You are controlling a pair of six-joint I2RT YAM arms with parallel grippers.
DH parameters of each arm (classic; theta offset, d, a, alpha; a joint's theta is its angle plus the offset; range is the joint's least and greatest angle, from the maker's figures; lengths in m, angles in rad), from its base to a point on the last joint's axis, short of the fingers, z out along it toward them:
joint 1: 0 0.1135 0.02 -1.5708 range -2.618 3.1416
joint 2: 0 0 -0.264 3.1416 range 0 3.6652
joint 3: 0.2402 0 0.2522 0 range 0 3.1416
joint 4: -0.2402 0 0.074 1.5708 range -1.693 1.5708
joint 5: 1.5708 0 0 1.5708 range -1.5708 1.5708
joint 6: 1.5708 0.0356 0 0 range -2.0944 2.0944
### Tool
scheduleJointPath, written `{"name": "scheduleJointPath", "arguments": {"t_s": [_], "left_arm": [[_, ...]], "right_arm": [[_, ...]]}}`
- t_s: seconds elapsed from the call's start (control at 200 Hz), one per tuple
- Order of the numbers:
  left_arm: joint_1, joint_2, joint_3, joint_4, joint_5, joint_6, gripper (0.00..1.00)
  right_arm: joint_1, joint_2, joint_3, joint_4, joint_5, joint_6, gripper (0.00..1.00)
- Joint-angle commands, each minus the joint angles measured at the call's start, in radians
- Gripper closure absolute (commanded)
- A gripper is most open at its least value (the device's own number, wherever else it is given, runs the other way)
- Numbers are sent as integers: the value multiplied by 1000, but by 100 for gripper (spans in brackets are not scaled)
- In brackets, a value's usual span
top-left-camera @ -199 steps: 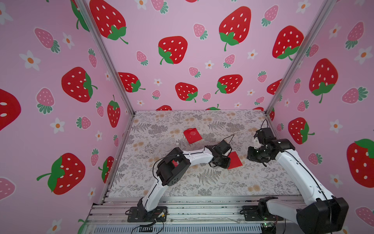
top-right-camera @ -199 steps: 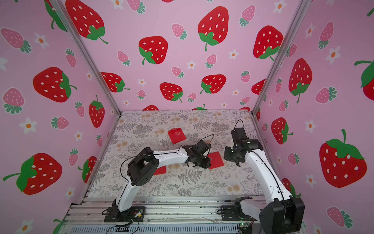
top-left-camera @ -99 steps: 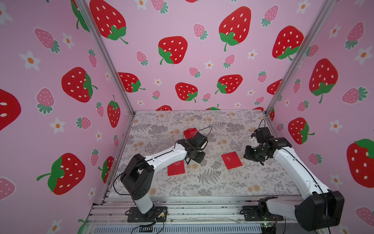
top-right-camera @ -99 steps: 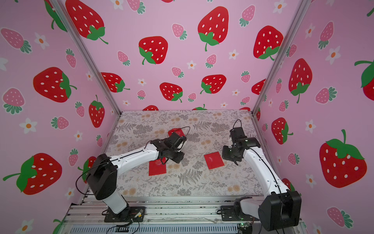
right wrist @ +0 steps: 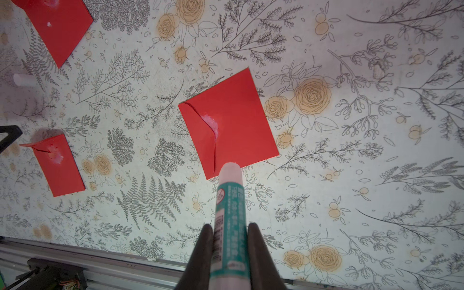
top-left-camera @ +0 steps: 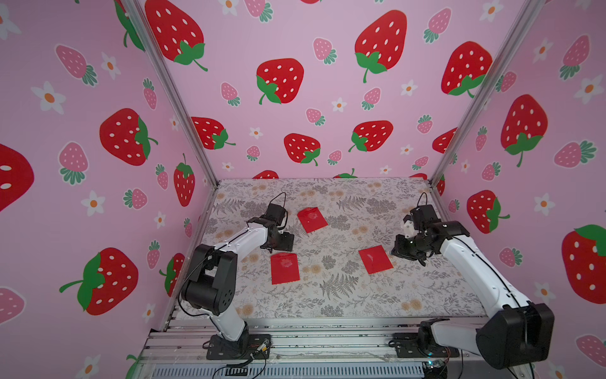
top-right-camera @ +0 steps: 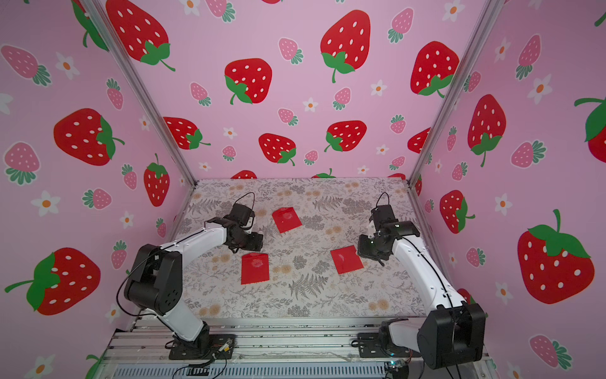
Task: Seal the envelope with a glue stick
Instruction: Adjust the envelope at the center of the board.
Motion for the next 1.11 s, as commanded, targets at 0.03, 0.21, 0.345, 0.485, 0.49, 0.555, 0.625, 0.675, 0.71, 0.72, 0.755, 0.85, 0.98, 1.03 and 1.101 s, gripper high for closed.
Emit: {"name": "scheduleJointPath", "arguments": {"t_s": [0.03,0.21,0.345,0.485,0.49,0.555,0.625,0.675,0.71,0.72,0.755,0.85,0.98,1.03,1.101], "left_arm": [[27,57,28,-15,88,-38,14],[29,39,-38,-55,140,-81,16],[26,-40,-115,-64,175,-126,16],[17,-102,-186,-79,195,-195,19],[17,-104,-188,-80,195,-198,19],[3,-131,-226,-77,197,-233,19],[-16,-158,-267,-62,198,-270,19],[-35,-173,-292,-55,198,-292,19],[-50,-179,-307,-50,197,-305,19],[-53,-180,-309,-51,197,-308,19],[-66,-183,-319,-51,189,-323,19],[-108,-200,-340,-39,168,-360,18],[-142,-226,-351,-17,163,-388,18],[-158,-241,-327,-32,143,-361,17],[-175,-253,-257,-99,109,-301,18]], "right_arm": [[-6,-4,-1,8,-28,-11,100],[-6,-13,-15,18,-47,-12,100],[-6,-16,-17,23,-66,-12,100],[-6,-8,-13,25,-78,-14,100],[-6,-8,-13,25,-79,-14,100],[-5,-6,-16,29,-90,-17,100],[-6,-8,-20,34,-96,-17,100],[-5,-9,-21,36,-100,-17,100],[-6,-8,-21,37,-104,-18,100],[-5,-8,-22,37,-105,-18,100],[-6,-8,-21,38,-109,-17,100],[-5,-7,-19,39,-119,-19,100],[-5,-7,-16,39,-121,-21,100],[-5,-8,-17,39,-121,-21,100],[-5,-10,-16,38,-123,-21,100]]}}
